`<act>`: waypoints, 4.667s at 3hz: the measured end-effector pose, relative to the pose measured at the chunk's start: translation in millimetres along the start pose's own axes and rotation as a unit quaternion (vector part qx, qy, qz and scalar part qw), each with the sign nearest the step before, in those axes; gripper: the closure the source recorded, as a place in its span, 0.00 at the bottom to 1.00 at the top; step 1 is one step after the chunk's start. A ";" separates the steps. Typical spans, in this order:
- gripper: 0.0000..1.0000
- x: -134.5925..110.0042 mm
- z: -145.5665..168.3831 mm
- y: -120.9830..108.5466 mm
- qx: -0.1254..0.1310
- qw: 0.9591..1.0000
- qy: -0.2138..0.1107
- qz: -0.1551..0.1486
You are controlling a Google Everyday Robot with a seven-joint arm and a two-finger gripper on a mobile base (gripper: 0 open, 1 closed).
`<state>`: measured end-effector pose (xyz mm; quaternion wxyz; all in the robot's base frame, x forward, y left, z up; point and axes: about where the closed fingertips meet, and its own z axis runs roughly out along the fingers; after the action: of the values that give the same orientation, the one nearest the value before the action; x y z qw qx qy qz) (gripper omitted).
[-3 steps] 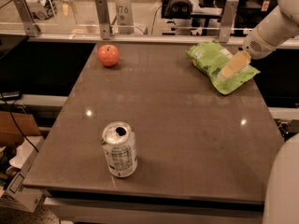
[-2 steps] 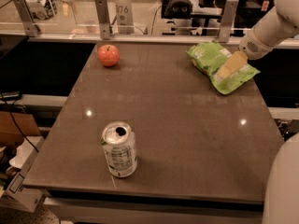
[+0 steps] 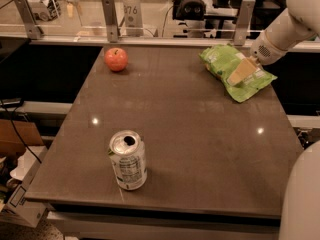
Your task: Move green rice chip bag near apple
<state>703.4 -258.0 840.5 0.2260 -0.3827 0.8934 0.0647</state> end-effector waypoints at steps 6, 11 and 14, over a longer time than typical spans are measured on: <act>1.00 -106.3 -12.3 60.7 -0.081 0.993 -0.071 -0.056; 0.85 -184.8 16.9 130.3 -0.192 0.968 -0.130 -0.092; 0.17 -197.4 29.3 145.1 -0.211 0.964 -0.133 -0.097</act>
Offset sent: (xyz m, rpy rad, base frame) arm -0.0021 0.0221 0.0492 0.0395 -0.0358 0.0527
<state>729.6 -18.9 895.6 0.2623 -0.4947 0.7799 0.2796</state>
